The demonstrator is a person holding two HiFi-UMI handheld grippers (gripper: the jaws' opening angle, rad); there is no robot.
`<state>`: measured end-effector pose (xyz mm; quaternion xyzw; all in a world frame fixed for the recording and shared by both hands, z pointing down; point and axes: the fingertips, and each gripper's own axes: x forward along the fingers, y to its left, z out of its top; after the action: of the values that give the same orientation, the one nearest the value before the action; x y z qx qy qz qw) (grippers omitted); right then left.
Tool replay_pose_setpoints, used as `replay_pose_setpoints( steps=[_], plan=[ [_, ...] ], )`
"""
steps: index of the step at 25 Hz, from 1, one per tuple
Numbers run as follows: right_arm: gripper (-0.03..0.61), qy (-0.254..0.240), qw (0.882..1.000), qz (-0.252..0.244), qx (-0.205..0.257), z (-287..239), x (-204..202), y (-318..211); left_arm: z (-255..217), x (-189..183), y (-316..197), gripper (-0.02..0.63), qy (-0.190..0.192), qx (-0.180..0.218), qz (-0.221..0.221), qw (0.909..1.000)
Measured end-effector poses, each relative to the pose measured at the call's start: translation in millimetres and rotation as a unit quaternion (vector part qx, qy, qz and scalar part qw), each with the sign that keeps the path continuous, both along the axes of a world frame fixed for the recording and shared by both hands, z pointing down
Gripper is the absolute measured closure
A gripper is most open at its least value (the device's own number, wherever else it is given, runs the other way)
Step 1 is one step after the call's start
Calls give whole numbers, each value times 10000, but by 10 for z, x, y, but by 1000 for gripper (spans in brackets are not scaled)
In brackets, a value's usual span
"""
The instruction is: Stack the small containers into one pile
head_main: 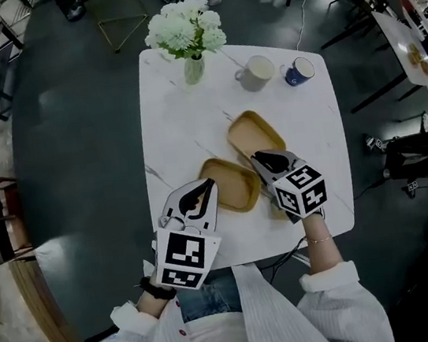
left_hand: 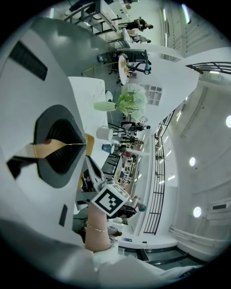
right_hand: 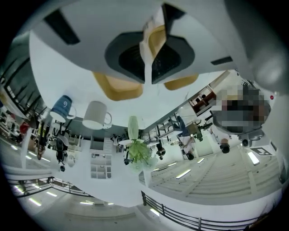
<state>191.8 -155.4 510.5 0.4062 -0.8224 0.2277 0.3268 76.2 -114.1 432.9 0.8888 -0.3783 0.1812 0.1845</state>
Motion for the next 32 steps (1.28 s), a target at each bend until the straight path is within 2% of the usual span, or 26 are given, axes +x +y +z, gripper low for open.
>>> replay_pose_setpoints(
  steps=[16,23,32],
  plan=[
    [512,647,9918,-727,-823,617,-56,-132,153,-180,-1,592,-41,-194,-379,9991],
    [528,915,9887,-799,-875,761,-39,-158,217,-267,7,592,-72,-272,-488,9984],
    [549,1092,9878,-837,-730,665,-7,-148,194,-357,-18,593,-78,-257,-578,9980]
  ],
)
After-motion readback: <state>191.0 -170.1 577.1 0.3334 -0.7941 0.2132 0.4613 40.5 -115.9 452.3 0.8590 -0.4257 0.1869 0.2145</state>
